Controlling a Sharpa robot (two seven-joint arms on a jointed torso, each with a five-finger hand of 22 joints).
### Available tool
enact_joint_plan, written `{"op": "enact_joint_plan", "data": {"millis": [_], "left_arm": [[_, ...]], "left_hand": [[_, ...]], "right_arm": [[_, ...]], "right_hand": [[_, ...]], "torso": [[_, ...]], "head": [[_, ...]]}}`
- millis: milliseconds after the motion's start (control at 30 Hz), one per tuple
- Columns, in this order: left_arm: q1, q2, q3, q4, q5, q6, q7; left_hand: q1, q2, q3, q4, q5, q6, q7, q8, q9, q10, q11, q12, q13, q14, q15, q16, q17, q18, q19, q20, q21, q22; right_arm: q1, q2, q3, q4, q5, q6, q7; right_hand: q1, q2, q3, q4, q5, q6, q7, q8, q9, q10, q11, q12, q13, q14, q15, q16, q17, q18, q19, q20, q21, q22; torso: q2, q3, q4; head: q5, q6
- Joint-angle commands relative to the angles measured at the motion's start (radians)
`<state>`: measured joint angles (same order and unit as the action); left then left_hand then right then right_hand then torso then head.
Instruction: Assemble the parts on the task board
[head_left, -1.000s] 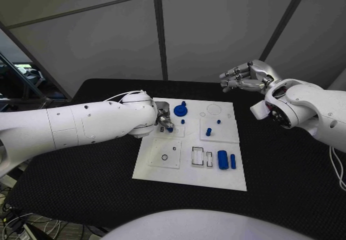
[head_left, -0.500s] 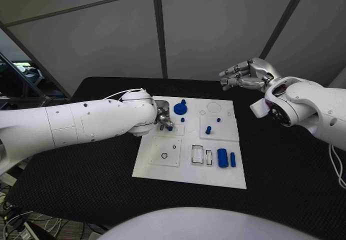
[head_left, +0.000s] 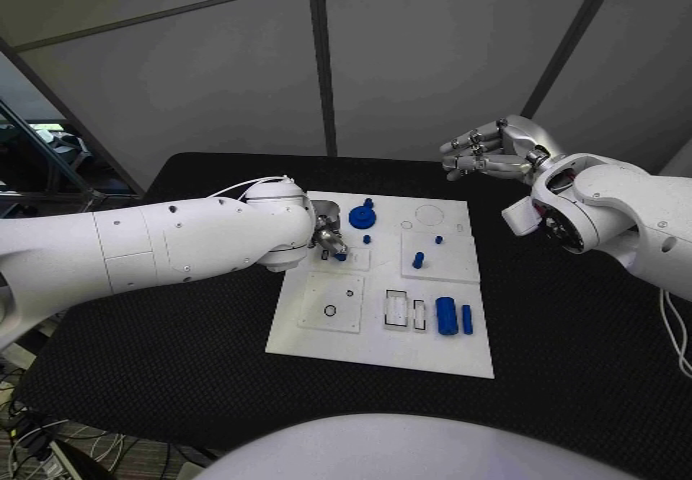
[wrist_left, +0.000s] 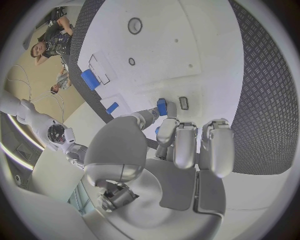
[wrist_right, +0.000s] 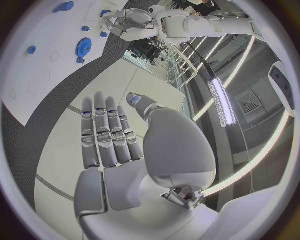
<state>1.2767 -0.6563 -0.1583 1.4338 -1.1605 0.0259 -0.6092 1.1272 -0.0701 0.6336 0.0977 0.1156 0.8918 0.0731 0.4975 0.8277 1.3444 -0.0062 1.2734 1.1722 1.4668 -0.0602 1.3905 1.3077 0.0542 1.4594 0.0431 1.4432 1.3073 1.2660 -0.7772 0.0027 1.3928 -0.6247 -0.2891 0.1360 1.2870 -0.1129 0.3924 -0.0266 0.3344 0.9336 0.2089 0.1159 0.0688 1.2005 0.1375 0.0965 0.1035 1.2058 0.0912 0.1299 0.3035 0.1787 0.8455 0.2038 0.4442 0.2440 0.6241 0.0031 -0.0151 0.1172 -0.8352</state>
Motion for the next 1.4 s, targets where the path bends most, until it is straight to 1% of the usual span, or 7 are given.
{"op": "enact_joint_plan", "data": {"millis": [33, 300, 400, 533, 867, 1200, 1400], "left_arm": [[-0.002, 0.001, -0.002, -0.004, -0.008, 0.025, -0.011], [-0.002, 0.007, -0.002, -0.015, 0.001, 0.027, -0.008], [-0.002, 0.009, -0.002, -0.020, 0.007, 0.030, -0.009], [-0.001, 0.014, -0.002, -0.028, 0.011, 0.035, -0.009], [0.000, 0.021, -0.002, -0.043, 0.013, 0.035, -0.006], [0.001, 0.024, -0.002, -0.050, 0.013, 0.026, -0.006], [0.001, 0.025, -0.002, -0.054, 0.013, 0.020, -0.008]], "left_hand": [[0.004, -0.003, 0.148, -0.141, 0.003, -0.002, -0.005, 0.004, 0.001, 0.003, -0.002, -0.004, -0.002, 0.054, -0.009, 0.002, 0.085, -0.010, 0.009, -0.002, 0.002, 0.080], [-0.037, -0.007, 0.144, -0.118, 0.002, 0.005, -0.011, 0.013, 0.015, 0.010, -0.005, 0.000, 0.003, 0.054, -0.011, 0.002, 0.085, -0.010, 0.010, -0.002, 0.001, 0.081], [-0.094, -0.022, 0.094, -0.079, -0.004, 0.019, -0.019, 0.019, 0.021, 0.014, -0.011, 0.004, 0.005, 0.054, -0.013, 0.002, 0.086, -0.010, 0.011, -0.003, 0.001, 0.083], [-0.138, -0.027, 0.014, -0.043, -0.006, 0.033, -0.024, 0.019, 0.024, 0.017, -0.015, 0.009, 0.010, 0.055, -0.018, 0.002, 0.087, -0.011, 0.013, -0.008, 0.002, 0.086], [-0.142, -0.017, -0.126, -0.019, -0.006, 0.049, -0.029, 0.019, 0.031, 0.015, -0.018, 0.011, 0.013, 0.055, -0.021, 0.001, 0.087, -0.011, 0.014, -0.012, -0.001, 0.088], [-0.137, -0.005, -0.182, -0.006, -0.005, 0.052, -0.030, 0.020, 0.035, 0.014, -0.020, 0.010, 0.013, 0.055, -0.023, 0.001, 0.088, -0.011, 0.015, -0.014, -0.002, 0.089], [-0.153, -0.004, -0.239, 0.021, -0.005, 0.053, -0.028, 0.018, 0.037, 0.013, -0.018, 0.008, 0.011, 0.055, -0.021, 0.001, 0.088, -0.011, 0.015, -0.014, -0.003, 0.090]], "right_arm": [[0.002, 0.000, 0.001, -0.001, 0.005, 0.006, 0.006], [0.002, 0.000, 0.001, 0.001, 0.005, 0.002, 0.007], [0.002, -0.001, 0.001, 0.002, 0.005, -0.001, 0.008], [0.002, -0.001, 0.001, 0.002, 0.005, -0.002, 0.008], [0.002, 0.001, 0.001, 0.002, 0.005, 0.001, 0.008], [0.002, 0.002, 0.001, 0.001, 0.005, 0.011, 0.007], [0.002, 0.002, 0.001, 0.002, 0.005, 0.014, 0.006]], "right_hand": [[-0.005, 0.006, -0.002, 0.002, 0.006, 0.005, -0.001, 0.006, 0.001, 0.000, -0.005, 0.006, -0.001, -0.001, -0.004, 0.001, -0.001, 0.004, 0.006, 0.004, -0.007, -0.001], [-0.005, 0.006, -0.002, 0.002, 0.006, 0.005, -0.001, 0.006, 0.001, 0.000, -0.005, 0.006, -0.001, -0.001, -0.004, 0.001, -0.001, 0.004, 0.006, 0.004, -0.007, -0.001], [-0.005, 0.006, -0.002, 0.002, 0.006, 0.005, -0.001, 0.006, 0.001, 0.000, -0.005, 0.007, -0.001, -0.001, -0.004, 0.001, -0.001, 0.004, 0.007, 0.004, -0.007, -0.001], [-0.005, 0.006, -0.002, 0.002, 0.006, 0.005, -0.001, 0.006, 0.001, 0.000, -0.005, 0.007, -0.001, -0.001, -0.004, 0.001, -0.001, 0.004, 0.007, 0.004, -0.007, -0.001], [-0.004, 0.004, -0.003, 0.001, 0.007, 0.004, -0.001, 0.006, 0.001, -0.002, -0.005, 0.007, -0.002, -0.001, -0.004, 0.001, -0.001, 0.004, 0.008, 0.004, -0.008, -0.002], [-0.005, 0.003, -0.003, 0.001, 0.007, 0.003, 0.000, 0.006, 0.001, -0.003, -0.004, 0.007, -0.003, -0.002, -0.003, 0.000, -0.002, 0.004, 0.008, 0.004, -0.009, -0.002], [-0.007, 0.004, -0.004, 0.002, 0.007, 0.003, 0.000, 0.006, 0.001, -0.003, -0.003, 0.007, -0.004, -0.002, -0.003, 0.000, -0.002, 0.003, 0.009, 0.004, -0.010, -0.002]], "torso": [[0.000, 0.0003, -0.0015], [0.001, 0.0001, -0.0004], [0.002, -0.0002, -0.0010], [0.001, 0.0003, -0.0015], [0.000, -0.0001, 0.0009], [0.000, 0.0004, -0.0002], [-0.001, 0.0002, -0.0001]], "head": [[0.000, -0.002], [-0.004, -0.004], [-0.006, -0.005], [-0.005, -0.006], [-0.007, -0.011], [-0.007, -0.012], [-0.008, -0.011]]}}
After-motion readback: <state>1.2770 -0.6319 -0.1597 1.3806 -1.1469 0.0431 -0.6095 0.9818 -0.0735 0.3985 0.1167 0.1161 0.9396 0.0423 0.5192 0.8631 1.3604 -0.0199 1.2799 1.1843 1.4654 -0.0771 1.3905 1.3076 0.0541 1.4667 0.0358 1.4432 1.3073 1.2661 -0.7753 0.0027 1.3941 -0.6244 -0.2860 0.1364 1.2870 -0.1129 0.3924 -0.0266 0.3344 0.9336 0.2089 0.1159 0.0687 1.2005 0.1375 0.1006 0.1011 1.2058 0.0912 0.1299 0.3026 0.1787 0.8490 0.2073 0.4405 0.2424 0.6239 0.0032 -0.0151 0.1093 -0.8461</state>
